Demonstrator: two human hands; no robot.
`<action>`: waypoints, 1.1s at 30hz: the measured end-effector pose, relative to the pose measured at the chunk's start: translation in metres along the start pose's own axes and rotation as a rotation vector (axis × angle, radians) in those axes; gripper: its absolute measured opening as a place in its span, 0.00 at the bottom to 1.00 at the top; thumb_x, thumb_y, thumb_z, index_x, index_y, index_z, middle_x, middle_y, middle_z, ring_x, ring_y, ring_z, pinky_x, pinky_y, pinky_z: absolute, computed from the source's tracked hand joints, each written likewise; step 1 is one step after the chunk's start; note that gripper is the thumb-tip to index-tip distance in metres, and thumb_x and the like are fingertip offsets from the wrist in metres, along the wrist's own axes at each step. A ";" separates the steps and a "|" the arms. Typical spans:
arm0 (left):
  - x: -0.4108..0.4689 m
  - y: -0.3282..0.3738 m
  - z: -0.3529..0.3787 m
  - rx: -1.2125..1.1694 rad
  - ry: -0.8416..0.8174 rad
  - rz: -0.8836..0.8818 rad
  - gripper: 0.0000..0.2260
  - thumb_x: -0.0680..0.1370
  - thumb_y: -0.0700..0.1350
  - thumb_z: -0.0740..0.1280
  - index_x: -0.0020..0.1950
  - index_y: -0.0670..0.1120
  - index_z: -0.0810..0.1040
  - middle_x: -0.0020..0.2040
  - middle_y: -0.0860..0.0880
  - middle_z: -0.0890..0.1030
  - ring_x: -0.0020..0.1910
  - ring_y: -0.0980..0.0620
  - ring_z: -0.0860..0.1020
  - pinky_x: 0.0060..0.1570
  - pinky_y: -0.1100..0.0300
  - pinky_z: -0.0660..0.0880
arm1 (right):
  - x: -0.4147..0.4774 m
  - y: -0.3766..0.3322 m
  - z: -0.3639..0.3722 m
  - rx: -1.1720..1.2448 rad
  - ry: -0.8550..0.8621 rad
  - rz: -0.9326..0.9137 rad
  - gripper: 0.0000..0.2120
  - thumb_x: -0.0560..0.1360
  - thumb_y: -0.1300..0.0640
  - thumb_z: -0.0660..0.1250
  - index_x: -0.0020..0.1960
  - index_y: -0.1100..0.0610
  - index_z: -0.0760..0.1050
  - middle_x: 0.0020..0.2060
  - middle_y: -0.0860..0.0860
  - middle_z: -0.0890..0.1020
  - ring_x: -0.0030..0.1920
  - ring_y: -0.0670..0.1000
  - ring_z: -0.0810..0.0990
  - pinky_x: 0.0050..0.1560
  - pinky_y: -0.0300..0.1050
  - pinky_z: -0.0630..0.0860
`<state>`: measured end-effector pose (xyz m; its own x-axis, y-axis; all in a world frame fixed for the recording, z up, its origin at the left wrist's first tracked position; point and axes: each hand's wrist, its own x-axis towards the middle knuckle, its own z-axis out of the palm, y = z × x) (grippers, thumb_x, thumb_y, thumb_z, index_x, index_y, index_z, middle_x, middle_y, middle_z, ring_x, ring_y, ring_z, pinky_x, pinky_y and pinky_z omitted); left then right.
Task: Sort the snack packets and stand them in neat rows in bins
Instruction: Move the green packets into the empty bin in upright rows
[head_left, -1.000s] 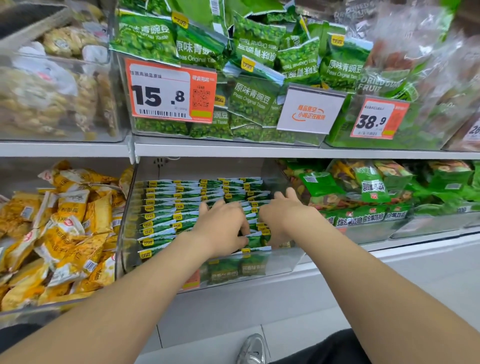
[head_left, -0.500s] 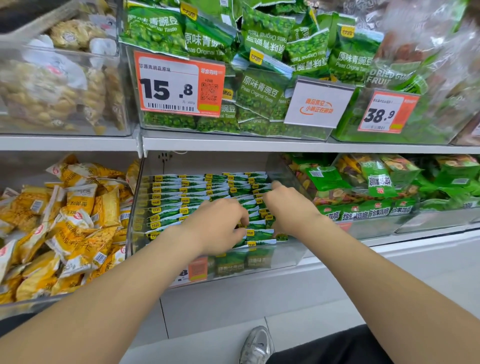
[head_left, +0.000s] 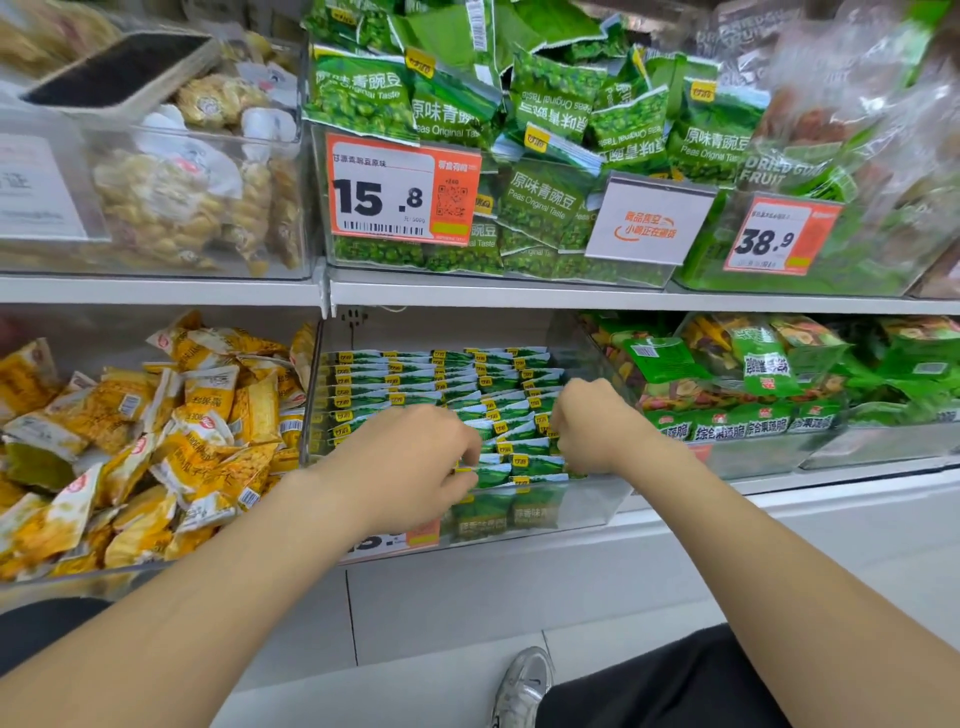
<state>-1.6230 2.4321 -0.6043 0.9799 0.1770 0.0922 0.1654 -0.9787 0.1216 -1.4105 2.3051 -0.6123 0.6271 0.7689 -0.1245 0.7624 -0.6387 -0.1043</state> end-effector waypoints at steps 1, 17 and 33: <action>-0.004 0.001 0.001 -0.003 -0.029 0.000 0.13 0.83 0.58 0.63 0.63 0.56 0.80 0.58 0.54 0.81 0.59 0.50 0.78 0.55 0.53 0.77 | -0.002 -0.001 0.002 0.065 -0.041 0.023 0.04 0.76 0.66 0.65 0.43 0.66 0.75 0.45 0.64 0.81 0.42 0.61 0.78 0.40 0.55 0.78; -0.034 -0.021 -0.019 -0.148 0.157 -0.029 0.09 0.84 0.56 0.63 0.51 0.55 0.81 0.48 0.58 0.79 0.50 0.56 0.77 0.52 0.53 0.77 | -0.028 -0.060 -0.013 0.217 0.232 -0.053 0.13 0.77 0.64 0.62 0.57 0.58 0.82 0.40 0.52 0.81 0.37 0.50 0.79 0.39 0.45 0.74; -0.132 -0.212 -0.042 0.035 -0.221 -1.021 0.14 0.76 0.42 0.61 0.60 0.44 0.78 0.65 0.38 0.79 0.66 0.33 0.76 0.63 0.40 0.75 | -0.048 -0.299 0.008 0.215 0.201 -0.577 0.09 0.77 0.56 0.62 0.48 0.53 0.81 0.41 0.53 0.82 0.45 0.60 0.81 0.44 0.54 0.83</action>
<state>-1.7926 2.6205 -0.6005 0.3702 0.9022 -0.2213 0.9260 -0.3773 0.0110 -1.6701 2.4588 -0.5828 0.1594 0.9675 0.1960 0.9499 -0.0963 -0.2973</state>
